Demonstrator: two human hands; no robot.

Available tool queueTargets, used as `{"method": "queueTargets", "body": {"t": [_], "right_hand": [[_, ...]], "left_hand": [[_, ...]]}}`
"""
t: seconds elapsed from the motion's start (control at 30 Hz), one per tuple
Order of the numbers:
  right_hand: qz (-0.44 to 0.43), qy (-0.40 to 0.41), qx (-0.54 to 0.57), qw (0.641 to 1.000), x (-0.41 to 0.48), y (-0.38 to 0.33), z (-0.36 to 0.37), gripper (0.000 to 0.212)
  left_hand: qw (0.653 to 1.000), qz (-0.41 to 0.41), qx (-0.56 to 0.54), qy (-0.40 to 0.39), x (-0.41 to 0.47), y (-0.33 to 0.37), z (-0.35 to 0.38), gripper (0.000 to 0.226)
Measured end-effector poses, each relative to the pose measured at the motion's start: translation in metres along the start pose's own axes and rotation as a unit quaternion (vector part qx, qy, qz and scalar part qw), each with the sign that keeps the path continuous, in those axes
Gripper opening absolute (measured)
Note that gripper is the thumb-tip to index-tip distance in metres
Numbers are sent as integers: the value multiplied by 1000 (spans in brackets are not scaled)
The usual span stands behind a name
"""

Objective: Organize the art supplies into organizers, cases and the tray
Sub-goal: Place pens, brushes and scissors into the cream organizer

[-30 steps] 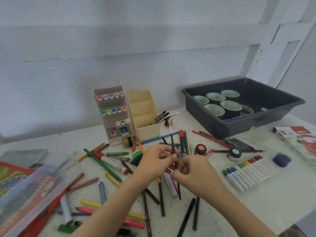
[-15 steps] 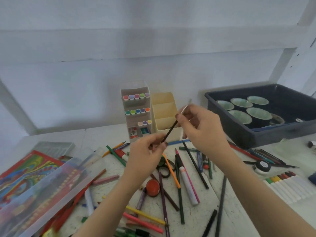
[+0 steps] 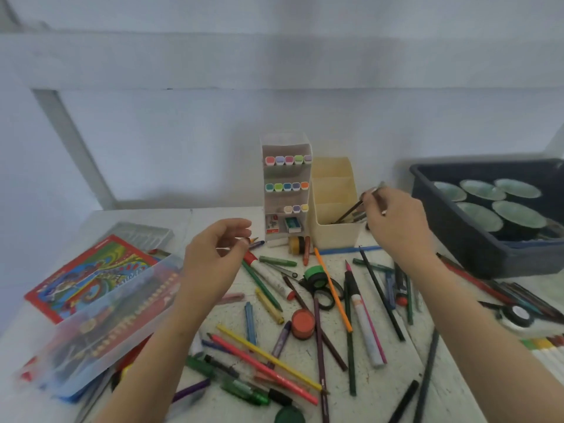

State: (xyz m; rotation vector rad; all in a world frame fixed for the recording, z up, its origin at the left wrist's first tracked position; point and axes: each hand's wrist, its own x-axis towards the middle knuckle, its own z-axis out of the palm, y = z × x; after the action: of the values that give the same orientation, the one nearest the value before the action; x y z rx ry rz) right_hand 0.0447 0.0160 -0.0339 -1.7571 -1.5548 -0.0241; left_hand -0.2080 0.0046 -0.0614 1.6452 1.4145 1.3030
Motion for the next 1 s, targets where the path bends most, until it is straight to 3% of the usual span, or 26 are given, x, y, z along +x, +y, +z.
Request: {"method": "queueTargets", "body": {"t": [0.23,0.43,0.5,0.6,0.67,0.8,0.9,1.0], "right_hand": [[25,0,-34,999,-9,6,4,26],[175,27,173,969,-29,-9,-9,22],[186,16,217,958,-43,-19,-8,18],[120,-60,228,964,-70,-38,2,15],[36,-170,216,961,-89,-53,10,15],[-151,-384,87,907,-123,-82,31,5],[-215,-435,3,874,-140,-99,45,14],[-210,-459,-38,862,-146,-107,52,17]], "left_hand": [[1000,-21,-2,9,-15,-7,-24,26],[1000,-14,25,-11,-32,-2,-46,26],[999,-15,29,-11,-42,-3,-56,27],[998,-12,64,-12,-57,-6,-70,26],[993,-11,116,-31,-67,-9,-78,25],[973,-27,202,-105,-83,-18,-93,23],[954,-47,263,-138,-92,-23,-101,23],[937,-75,306,-150,-100,-25,-107,21]]}}
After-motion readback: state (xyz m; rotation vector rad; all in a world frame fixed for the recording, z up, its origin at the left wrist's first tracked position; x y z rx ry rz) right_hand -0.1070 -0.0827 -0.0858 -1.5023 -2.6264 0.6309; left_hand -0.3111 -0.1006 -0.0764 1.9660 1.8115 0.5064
